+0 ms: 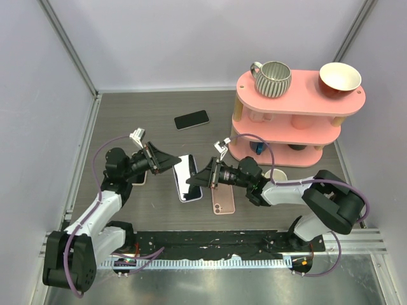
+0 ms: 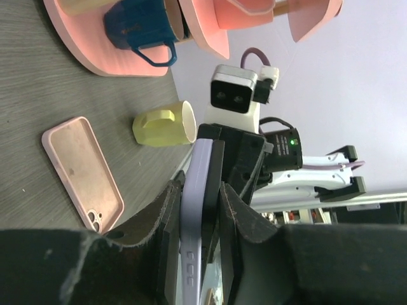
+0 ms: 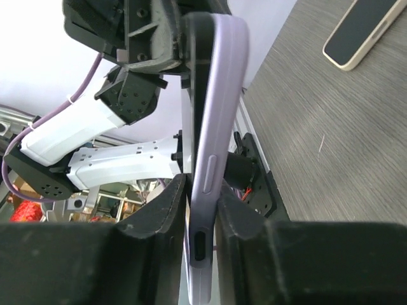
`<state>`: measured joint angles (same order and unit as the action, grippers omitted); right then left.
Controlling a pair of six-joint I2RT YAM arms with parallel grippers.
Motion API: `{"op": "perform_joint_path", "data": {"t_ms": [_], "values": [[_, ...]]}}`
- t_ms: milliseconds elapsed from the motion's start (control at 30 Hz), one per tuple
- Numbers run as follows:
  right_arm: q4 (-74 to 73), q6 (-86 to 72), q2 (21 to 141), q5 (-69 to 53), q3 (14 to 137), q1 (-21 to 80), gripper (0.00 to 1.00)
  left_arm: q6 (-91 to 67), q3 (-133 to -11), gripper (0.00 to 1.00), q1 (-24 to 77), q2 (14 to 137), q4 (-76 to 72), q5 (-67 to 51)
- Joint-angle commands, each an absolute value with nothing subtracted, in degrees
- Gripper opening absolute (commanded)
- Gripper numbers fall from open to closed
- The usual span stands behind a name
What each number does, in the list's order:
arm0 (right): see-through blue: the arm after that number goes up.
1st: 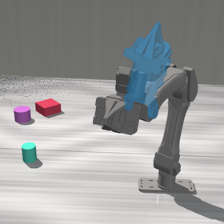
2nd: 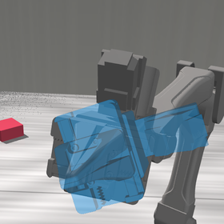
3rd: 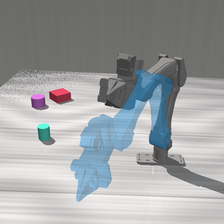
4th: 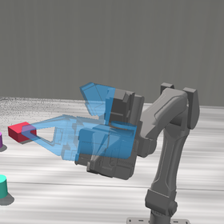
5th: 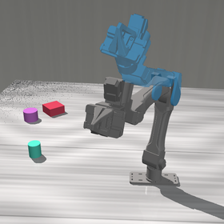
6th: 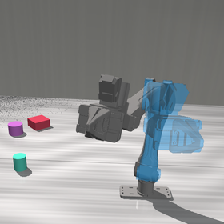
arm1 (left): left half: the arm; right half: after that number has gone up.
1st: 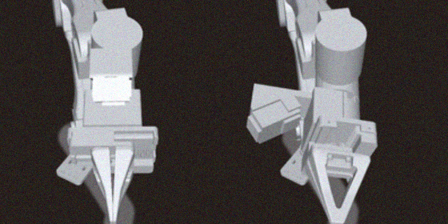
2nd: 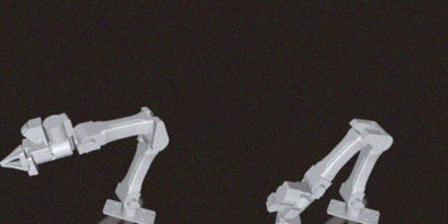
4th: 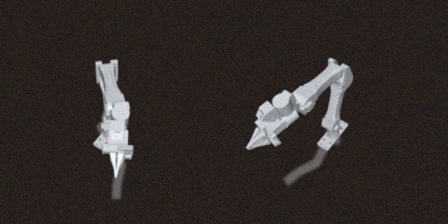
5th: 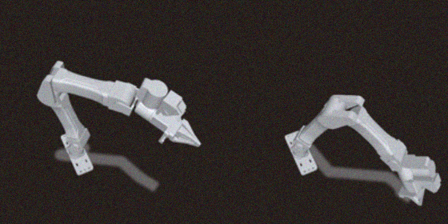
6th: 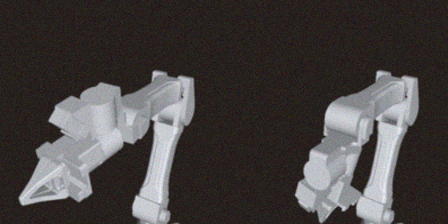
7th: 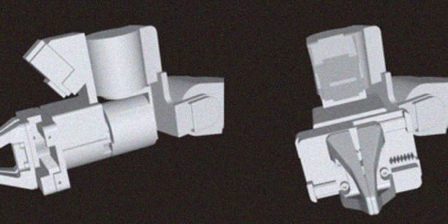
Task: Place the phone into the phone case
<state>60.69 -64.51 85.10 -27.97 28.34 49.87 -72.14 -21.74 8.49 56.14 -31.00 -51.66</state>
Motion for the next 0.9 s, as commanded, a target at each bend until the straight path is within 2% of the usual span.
{"op": "perform_joint_path", "data": {"t_ms": [0,33,100,167,267,467,567,600,667,700,800,867], "values": [[64.3,-62.8,81.0,-27.8,30.6,50.0,0.19,-69.1,-24.8,0.33,8.3,54.9,-27.0,-53.3],[64.6,-62.7,80.8,-27.7,30.4,50.0,0.12,-68.6,-25.9,0.39,8.3,54.9,-24.5,-53.3],[64.9,-62.4,80.2,-27.6,29.8,49.9,0.1,-68.7,-26.4,0.55,8.3,54.8,-24.1,-53.1],[66.0,-62.7,80.0,-27.6,29.4,49.8,0.09,-70.8,-26.3,0.59,8.3,54.7,-24.5,-52.4],[66.7,-63.1,79.7,-27.9,29.1,49.7,0.09,-75.1,-24.3,0.59,8.3,54.8,-30.5,-51.9],[67.1,-63.7,80.9,-29.0,29.4,49.6,0.1,-79.5,-22.9,0.51,8.3,56.0,-34.9,-51.8],[68.1,-64.6,82.1,-29.1,29.0,49.6,0.18,-79.8,-22.9,0.35,8.3,55.5,-35.2,-51.5],[68.7,-64.9,82.3,-29.0,28.9,49.6,0.24,-79.7,-23.1,0.22,8.3,55.3,-35.2,-51.6],[69.3,-65.6,82.6,-29.0,29.0,49.6,0.32,-79.2,-23.2,0.08,8.3,54.8,-34.9,-51.6],[69.3,-65.8,82.6,-29.0,29.1,49.7,0.42,-78.9,-23.3,0.0,8.3,54.6,-34.0,-51.7],[68.5,-66.0,82.4,-28.8,29.8,49.5,0.52,-76.5,-23.6,0.0,8.3,54.4,-31.1,-52.2],[67.9,-65.8,82.4,-28.8,30.6,49.4,0.54,-73.2,-24.1,0.0,8.3,54.2,-28.7,-52.7]]}}
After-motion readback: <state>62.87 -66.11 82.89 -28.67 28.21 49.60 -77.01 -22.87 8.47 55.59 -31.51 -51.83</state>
